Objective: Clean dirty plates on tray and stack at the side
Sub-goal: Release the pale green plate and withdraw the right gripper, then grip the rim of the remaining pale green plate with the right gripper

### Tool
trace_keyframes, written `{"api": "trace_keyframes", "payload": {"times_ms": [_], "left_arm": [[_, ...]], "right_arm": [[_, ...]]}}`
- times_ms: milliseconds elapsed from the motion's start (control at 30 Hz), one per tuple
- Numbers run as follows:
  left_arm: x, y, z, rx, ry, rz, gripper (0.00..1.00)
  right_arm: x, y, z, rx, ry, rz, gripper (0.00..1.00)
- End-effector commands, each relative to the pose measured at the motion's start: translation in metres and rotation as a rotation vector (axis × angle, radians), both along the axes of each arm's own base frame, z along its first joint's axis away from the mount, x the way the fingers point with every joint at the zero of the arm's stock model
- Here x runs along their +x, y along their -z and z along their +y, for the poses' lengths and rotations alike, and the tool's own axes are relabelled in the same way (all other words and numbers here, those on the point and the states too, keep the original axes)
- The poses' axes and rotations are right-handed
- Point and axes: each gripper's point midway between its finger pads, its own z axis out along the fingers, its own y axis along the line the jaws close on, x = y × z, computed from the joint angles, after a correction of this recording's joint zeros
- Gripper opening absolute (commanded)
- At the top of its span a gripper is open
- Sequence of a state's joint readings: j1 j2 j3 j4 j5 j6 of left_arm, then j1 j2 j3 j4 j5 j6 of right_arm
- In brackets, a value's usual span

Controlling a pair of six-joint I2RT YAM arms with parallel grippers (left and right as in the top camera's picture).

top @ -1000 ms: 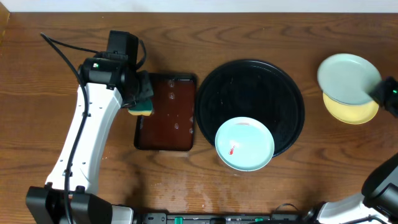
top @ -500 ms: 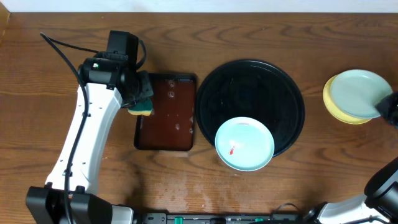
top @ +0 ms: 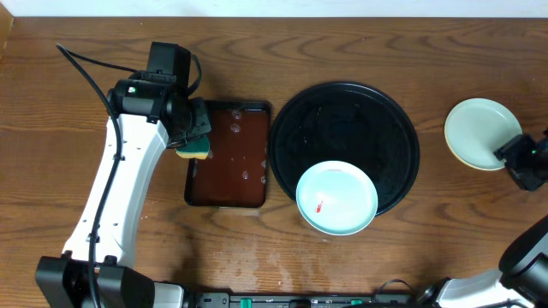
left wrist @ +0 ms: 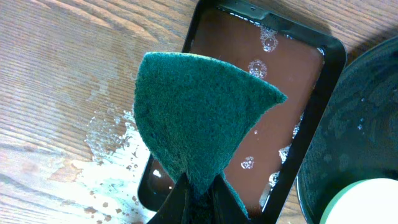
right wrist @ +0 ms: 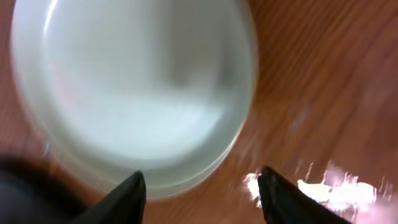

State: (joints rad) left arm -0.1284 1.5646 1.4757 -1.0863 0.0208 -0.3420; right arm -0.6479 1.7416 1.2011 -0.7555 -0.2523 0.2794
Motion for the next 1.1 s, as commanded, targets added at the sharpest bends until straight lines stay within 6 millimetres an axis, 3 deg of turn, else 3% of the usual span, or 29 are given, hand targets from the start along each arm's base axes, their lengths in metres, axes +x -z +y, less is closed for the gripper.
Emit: {"api": "trace_keyframes", "payload": {"times_ms": [0, 100, 133, 233, 300, 433, 567, 633, 767, 1067], "left_arm": [[0.000, 0.003, 0.000, 0.006, 0.010, 0.006, 0.08], [0.000, 0.003, 0.000, 0.006, 0.010, 0.006, 0.08], [0.000, 0.003, 0.000, 0.006, 0.010, 0.006, 0.08], [0.000, 0.003, 0.000, 0.006, 0.010, 0.006, 0.08], [0.000, 0.003, 0.000, 0.006, 0.010, 0.007, 0.08], [-0.001, 0.003, 0.000, 0.006, 0.010, 0.008, 0.08], [-0.001, 0.003, 0.000, 0.006, 0.010, 0.010, 0.08], [-0.001, 0.003, 0.000, 0.006, 0.010, 0.009, 0.08], [-0.001, 0.003, 0.000, 0.006, 0.010, 0.010, 0.08], [-0.001, 0.003, 0.000, 0.007, 0.010, 0.011, 0.08]], "right_arm": [[0.027, -0.067, 0.055, 0.048, -0.197, -0.164, 0.57], [0.023, -0.086, 0.096, 0.093, -0.281, -0.179, 0.54], [0.022, -0.090, 0.109, 0.119, -0.296, -0.177, 0.49], [0.015, -0.096, 0.155, 0.253, -0.337, -0.154, 0.16], [0.007, -0.096, 0.186, 0.334, -0.400, -0.124, 0.06], [-0.020, -0.079, 0.238, 0.393, -0.532, -0.008, 0.04], [-0.057, -0.046, 0.282, 0.399, -0.649, 0.144, 0.16], [-0.068, -0.029, 0.285, 0.339, -0.626, 0.220, 0.17], [-0.080, -0.004, 0.271, 0.138, -0.529, 0.332, 0.16], [-0.098, -0.001, 0.290, 0.078, -0.508, 0.404, 0.22]]}}
